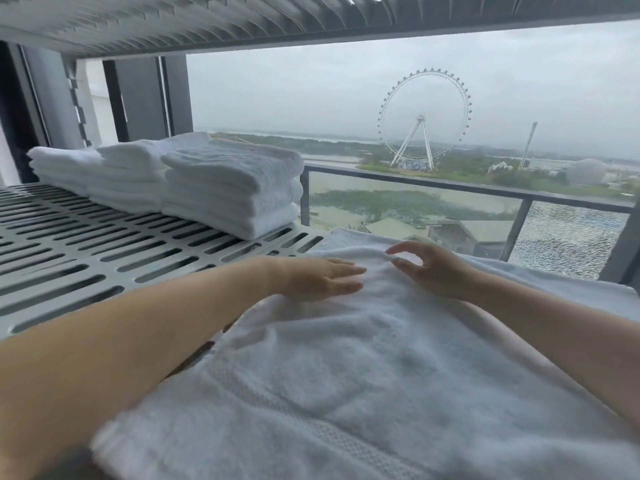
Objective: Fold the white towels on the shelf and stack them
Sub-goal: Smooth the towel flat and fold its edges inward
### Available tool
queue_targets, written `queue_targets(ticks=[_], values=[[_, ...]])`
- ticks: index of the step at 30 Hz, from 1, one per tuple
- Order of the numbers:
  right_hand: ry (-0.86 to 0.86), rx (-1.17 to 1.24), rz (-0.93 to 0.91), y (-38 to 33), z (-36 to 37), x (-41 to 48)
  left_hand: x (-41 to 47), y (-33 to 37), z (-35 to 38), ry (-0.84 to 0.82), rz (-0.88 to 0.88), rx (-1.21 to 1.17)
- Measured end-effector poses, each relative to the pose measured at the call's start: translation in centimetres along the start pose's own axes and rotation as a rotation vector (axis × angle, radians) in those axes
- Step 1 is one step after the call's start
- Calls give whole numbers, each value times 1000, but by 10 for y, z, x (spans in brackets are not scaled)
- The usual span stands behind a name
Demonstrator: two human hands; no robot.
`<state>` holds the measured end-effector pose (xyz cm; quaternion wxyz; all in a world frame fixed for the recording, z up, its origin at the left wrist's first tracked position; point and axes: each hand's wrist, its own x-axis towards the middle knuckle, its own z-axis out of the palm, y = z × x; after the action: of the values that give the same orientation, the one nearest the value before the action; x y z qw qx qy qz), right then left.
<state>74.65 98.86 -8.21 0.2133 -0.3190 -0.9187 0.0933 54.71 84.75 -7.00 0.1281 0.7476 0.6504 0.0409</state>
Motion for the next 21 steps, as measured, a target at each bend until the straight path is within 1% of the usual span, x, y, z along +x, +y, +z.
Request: queue_targets(ticks=[6, 9, 11, 14, 17, 21], values=[[-37, -46, -107, -55, 8, -25, -52, -8, -11, 72, 61, 1], [-54, -34, -134, -84, 12, -40, -78, -13, -12, 130, 147, -12], [-65, -29, -145, -104, 12, -52, -92, -19, -12, 188, 217, 32], [9, -25, -117, -133, 14, -75, -111, -32, -9, 232, 299, 93], [116, -5, -61, -160, 17, -101, -129, -48, -8, 214, 347, 78], [70, 51, -13, -188, 31, -128, -148, -63, -9, 166, 425, 6]])
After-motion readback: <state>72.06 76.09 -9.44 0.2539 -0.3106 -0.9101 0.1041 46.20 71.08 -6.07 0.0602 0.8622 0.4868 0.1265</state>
